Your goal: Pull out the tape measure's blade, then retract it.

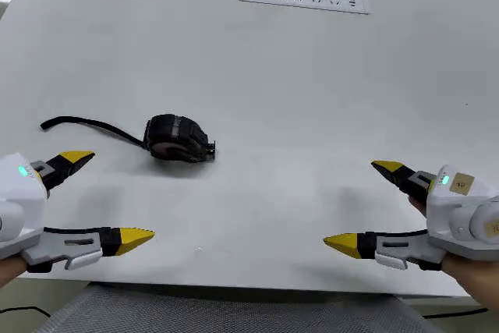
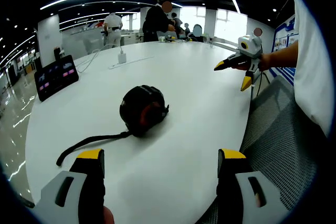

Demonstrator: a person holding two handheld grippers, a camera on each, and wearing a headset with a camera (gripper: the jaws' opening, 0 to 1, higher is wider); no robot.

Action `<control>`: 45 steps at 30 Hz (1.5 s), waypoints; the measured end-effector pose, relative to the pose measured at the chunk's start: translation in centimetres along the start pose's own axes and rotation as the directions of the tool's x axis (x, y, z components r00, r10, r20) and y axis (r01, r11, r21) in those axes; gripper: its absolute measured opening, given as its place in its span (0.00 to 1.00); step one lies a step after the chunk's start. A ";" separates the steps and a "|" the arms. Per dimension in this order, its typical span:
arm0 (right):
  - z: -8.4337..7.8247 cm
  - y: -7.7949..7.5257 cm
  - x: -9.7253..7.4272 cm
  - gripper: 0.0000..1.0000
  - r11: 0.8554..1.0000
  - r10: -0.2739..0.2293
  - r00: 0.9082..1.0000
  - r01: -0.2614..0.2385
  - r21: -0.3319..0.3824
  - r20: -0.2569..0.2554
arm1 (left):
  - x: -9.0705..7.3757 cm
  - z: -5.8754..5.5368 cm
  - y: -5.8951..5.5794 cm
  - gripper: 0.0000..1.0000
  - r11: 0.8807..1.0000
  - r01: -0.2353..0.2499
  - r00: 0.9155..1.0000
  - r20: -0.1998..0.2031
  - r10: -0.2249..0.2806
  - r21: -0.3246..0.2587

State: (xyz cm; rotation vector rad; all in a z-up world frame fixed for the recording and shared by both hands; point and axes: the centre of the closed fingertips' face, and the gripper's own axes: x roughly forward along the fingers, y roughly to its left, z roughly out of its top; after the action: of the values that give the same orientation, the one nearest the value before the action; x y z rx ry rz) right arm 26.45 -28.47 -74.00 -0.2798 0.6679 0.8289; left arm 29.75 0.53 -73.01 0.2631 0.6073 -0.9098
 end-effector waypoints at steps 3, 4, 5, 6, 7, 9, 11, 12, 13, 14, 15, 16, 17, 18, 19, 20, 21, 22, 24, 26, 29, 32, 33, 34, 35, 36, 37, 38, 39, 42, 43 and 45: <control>0.0 0.0 -0.1 0.88 1.000 -0.002 1.000 0.002 0.001 -0.004 | 0.0 0.1 0.1 0.86 1.000 0.002 1.000 0.004 -0.002 -0.001; 0.0 0.1 -0.1 0.88 1.000 -0.002 1.000 0.002 0.002 -0.005 | 0.0 0.1 0.1 0.86 1.000 0.004 1.000 0.004 -0.004 -0.001; -0.1 0.1 -0.1 0.88 1.000 -0.003 1.000 0.003 0.001 -0.005 | 0.0 0.1 0.1 0.86 1.000 0.004 1.000 0.005 -0.004 -0.001; -0.1 0.1 -0.1 0.88 1.000 -0.003 1.000 0.003 0.002 -0.006 | 0.1 0.2 0.1 0.86 1.000 0.004 1.000 0.006 -0.004 -0.001; -0.1 0.1 -0.1 0.88 1.000 -0.003 1.000 0.003 0.002 -0.007 | 0.1 0.2 0.1 0.86 1.000 0.004 1.000 0.007 -0.004 -0.001; -0.1 0.1 -0.2 0.88 1.000 -0.004 1.000 0.004 0.003 -0.007 | 0.1 0.2 0.1 0.86 1.000 0.005 1.000 0.009 -0.005 -0.002; -0.1 0.2 -0.1 0.88 1.000 -0.004 1.000 0.004 0.004 -0.007 | 0.1 0.2 0.1 0.86 1.000 0.005 1.000 0.008 -0.005 -0.001; -0.1 0.1 -0.1 0.88 1.000 -0.005 1.000 0.005 0.002 -0.007 | 0.1 0.2 0.1 0.86 1.000 0.006 1.000 0.009 -0.006 -0.001; -0.1 0.1 -0.1 0.88 1.000 -0.004 1.000 0.004 0.002 -0.007 | 0.1 0.2 0.1 0.86 1.000 0.005 1.000 0.008 -0.005 -0.001; 0.0 0.1 -0.1 0.88 1.000 -0.004 1.000 0.004 0.001 -0.006 | 0.1 0.2 0.1 0.86 1.000 0.006 1.000 0.009 -0.006 0.000; 0.0 0.2 -0.1 0.88 1.000 -0.005 1.000 0.005 0.000 -0.006 | 0.0 0.2 0.1 0.86 1.000 0.006 1.000 0.010 -0.006 0.000; 0.1 0.2 -0.1 0.88 1.000 -0.004 1.000 0.004 0.000 -0.006 | 0.0 0.2 0.1 0.86 1.000 0.006 1.000 0.010 -0.006 -0.002; 0.1 0.1 -0.1 0.88 1.000 -0.005 1.000 0.005 -0.001 -0.006 | 0.0 0.2 0.2 0.86 1.000 0.005 1.000 0.009 -0.005 -0.002; 0.1 0.1 -0.1 0.88 1.000 -0.005 1.000 0.005 -0.001 -0.006 | 0.0 0.2 0.2 0.86 1.000 0.004 1.000 0.008 -0.004 -0.002; 0.1 0.1 -0.1 0.88 1.000 -0.005 1.000 0.005 -0.002 -0.005 | -0.1 0.1 0.2 0.86 1.000 0.004 1.000 0.007 -0.004 -0.001; 0.1 0.1 -0.1 0.88 1.000 -0.005 1.000 0.005 -0.002 -0.005 | -0.1 0.1 0.2 0.86 1.000 0.003 1.000 0.007 -0.003 -0.001; 0.1 0.0 -0.1 0.88 1.000 -0.006 1.000 0.006 -0.003 -0.005 | -0.1 0.1 0.2 0.86 1.000 0.003 1.000 0.008 -0.003 -0.002; 0.1 0.0 -0.1 0.88 1.000 -0.006 1.000 0.006 -0.004 -0.005 | -0.1 0.1 0.2 0.86 1.000 0.003 1.000 0.008 -0.003 -0.003; 0.1 0.0 -0.1 0.88 1.000 -0.006 1.000 0.006 -0.004 -0.005 | -0.1 0.1 0.2 0.86 1.000 0.003 1.000 0.007 -0.003 -0.003; 0.1 0.0 -0.2 0.88 1.000 -0.006 1.000 0.005 -0.004 -0.005 | -0.1 0.1 0.2 0.86 1.000 0.003 1.000 0.007 -0.003 -0.004; 0.1 -0.1 -0.2 0.88 1.000 -0.007 1.000 0.007 -0.003 -0.004 | 0.0 0.1 0.1 0.86 1.000 0.005 1.000 0.006 -0.005 -0.005; 0.2 -0.1 -0.3 0.88 1.000 -0.012 1.000 0.012 -0.005 0.001 | 0.1 0.2 0.1 0.86 1.000 0.005 1.000 0.006 -0.005 -0.004; 0.2 -0.2 -0.3 0.89 1.000 -0.013 1.000 0.013 -0.003 0.002 | 0.1 0.2 0.1 0.86 1.000 0.005 1.000 0.006 -0.005 -0.003; 0.2 -0.2 -0.3 0.89 1.000 -0.015 1.000 0.015 -0.004 0.003 | 0.1 0.2 0.0 0.86 1.000 0.007 1.000 0.005 -0.007 -0.003; 0.3 -0.3 -0.3 0.89 1.000 -0.017 1.000 0.017 -0.005 0.002 | 0.1 0.2 0.0 0.86 1.000 0.006 1.000 0.005 -0.006 -0.001; 0.3 -0.3 -0.4 0.90 1.000 -0.019 1.000 0.019 -0.003 0.002 | 0.1 0.3 0.0 0.86 1.000 0.008 1.000 0.004 -0.008 -0.001; 0.3 -0.3 -0.4 0.89 1.000 -0.018 1.000 0.018 -0.003 0.003 | 0.1 0.3 0.0 0.86 1.000 0.008 1.000 0.004 -0.008 -0.001; 0.3 -0.3 -0.3 0.89 1.000 -0.018 1.000 0.018 -0.004 0.003 | 0.1 0.2 0.0 0.86 1.000 0.008 1.000 0.003 -0.008 -0.001; 0.3 -0.3 -0.3 0.89 1.000 -0.020 1.000 0.020 -0.006 0.003 | 0.1 0.3 0.1 0.86 1.000 0.005 1.000 0.003 -0.005 0.000; 0.4 -0.2 -0.3 0.89 1.000 -0.014 1.000 0.014 -0.002 0.005 | 0.1 0.3 0.1 0.86 1.000 0.004 1.000 0.003 -0.004 -0.001; 0.4 -0.2 -0.3 0.89 1.000 -0.013 1.000 0.013 -0.004 0.004 | 0.1 0.3 0.1 0.86 1.000 0.004 1.000 0.004 -0.004 0.000; 0.4 -0.1 -0.3 0.89 1.000 -0.011 1.000 0.011 -0.004 0.003 | 0.0 0.4 0.1 0.87 1.000 -0.002 1.000 0.007 0.002 -0.002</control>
State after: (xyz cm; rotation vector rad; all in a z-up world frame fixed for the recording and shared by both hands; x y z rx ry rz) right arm 26.56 -28.54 -73.54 -0.2857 0.6617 0.8200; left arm 30.00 0.42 -72.73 0.2588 0.6013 -0.9079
